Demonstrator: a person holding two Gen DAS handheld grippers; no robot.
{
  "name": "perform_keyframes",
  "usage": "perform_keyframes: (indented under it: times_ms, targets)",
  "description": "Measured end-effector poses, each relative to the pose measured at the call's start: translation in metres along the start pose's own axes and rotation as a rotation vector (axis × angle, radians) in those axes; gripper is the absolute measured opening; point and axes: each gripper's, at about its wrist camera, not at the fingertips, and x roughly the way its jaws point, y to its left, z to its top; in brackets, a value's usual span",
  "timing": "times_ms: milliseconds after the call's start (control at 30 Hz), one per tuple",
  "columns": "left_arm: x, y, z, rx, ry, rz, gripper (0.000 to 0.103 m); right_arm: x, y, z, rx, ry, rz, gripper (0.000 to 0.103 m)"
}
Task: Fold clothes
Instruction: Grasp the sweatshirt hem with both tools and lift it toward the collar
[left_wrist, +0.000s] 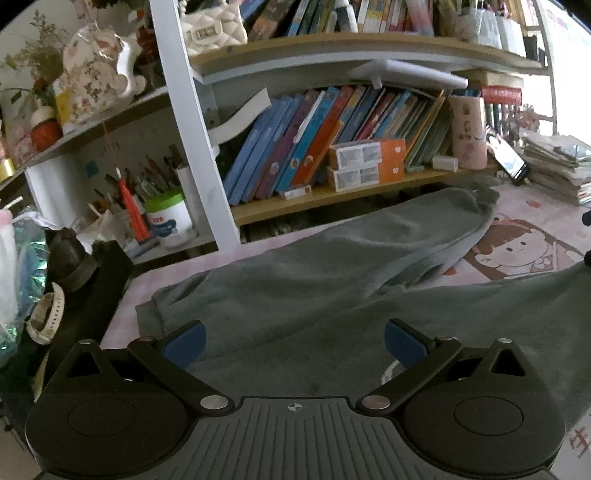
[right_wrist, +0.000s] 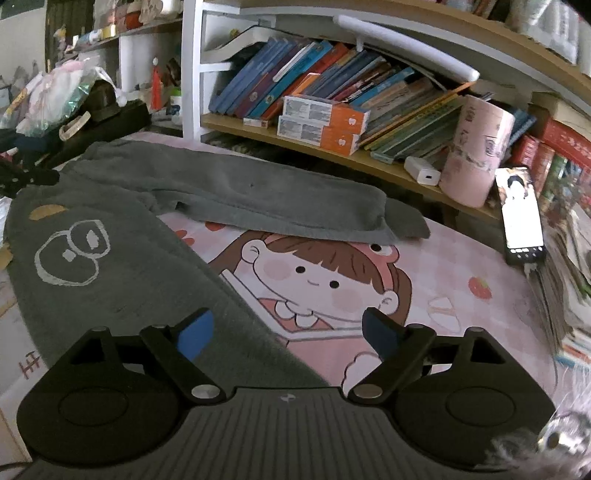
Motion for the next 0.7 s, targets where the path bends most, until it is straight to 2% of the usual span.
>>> perform_keyframes:
  times_ms: [200,433,533,700]
  targets:
    - [0.027,0.005,0.006,0.009,0.027,-0.006,0.103,0.028,-0.010,0.020,-0.027,0.014,0.042,0.087]
    - [0.063,0.017,0.026,0.048,0.056,-0.021,0.103,0.067,-0.038,0.054,-0.011,0.016,0.072,0.086]
    - [0.075,0.028,0.037,0.053,0.025,-0.082,0.103,0.087,-0.056,0.072,-0.007,0.030,0.070,0.084]
    - [0.100,0.053,0.048,0.007,0.014,-0.154,0.103,0.119,-0.078,0.094,-0.038,0.051,0.078,0.080]
